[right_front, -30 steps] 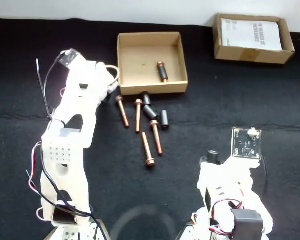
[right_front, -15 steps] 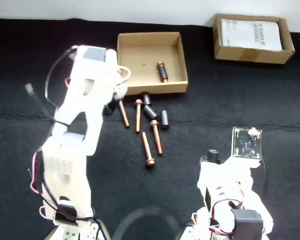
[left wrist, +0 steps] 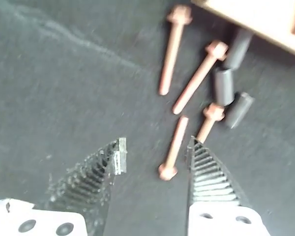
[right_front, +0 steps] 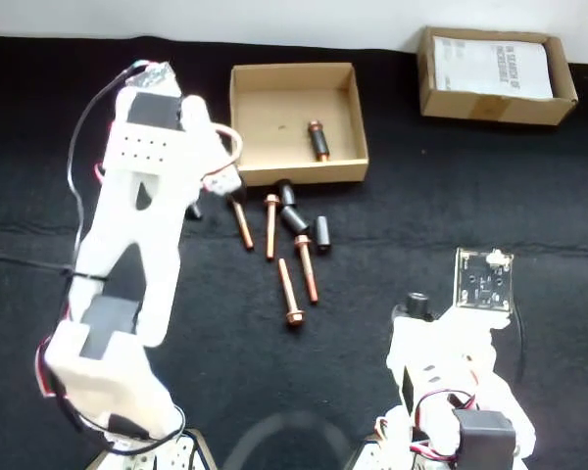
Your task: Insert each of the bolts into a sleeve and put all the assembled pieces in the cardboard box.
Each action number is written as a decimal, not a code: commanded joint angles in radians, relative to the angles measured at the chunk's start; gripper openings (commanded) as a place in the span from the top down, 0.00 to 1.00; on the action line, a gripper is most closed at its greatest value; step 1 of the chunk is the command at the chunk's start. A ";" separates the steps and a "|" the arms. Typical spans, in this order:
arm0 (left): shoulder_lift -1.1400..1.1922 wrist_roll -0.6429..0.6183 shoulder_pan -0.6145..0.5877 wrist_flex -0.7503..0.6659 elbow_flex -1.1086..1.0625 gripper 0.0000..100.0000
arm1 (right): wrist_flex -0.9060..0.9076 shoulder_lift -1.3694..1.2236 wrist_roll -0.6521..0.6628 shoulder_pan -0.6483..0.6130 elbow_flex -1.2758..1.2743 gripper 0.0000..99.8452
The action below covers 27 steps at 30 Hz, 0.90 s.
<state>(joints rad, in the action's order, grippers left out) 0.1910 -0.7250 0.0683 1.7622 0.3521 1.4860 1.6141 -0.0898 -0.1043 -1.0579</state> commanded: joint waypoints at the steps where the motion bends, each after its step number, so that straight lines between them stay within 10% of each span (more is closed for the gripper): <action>1: -0.116 0.009 0.007 0.005 -0.119 0.81 | -0.019 0.012 0.000 0.008 0.005 0.99; 27: -0.076 0.015 0.010 -0.623 -0.432 0.81 | -0.018 0.018 0.000 0.010 0.013 0.99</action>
<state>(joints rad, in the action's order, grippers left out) 0.1112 -0.7158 0.0667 1.1623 -0.0944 1.4860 1.6203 -0.0898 -0.1043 -1.0579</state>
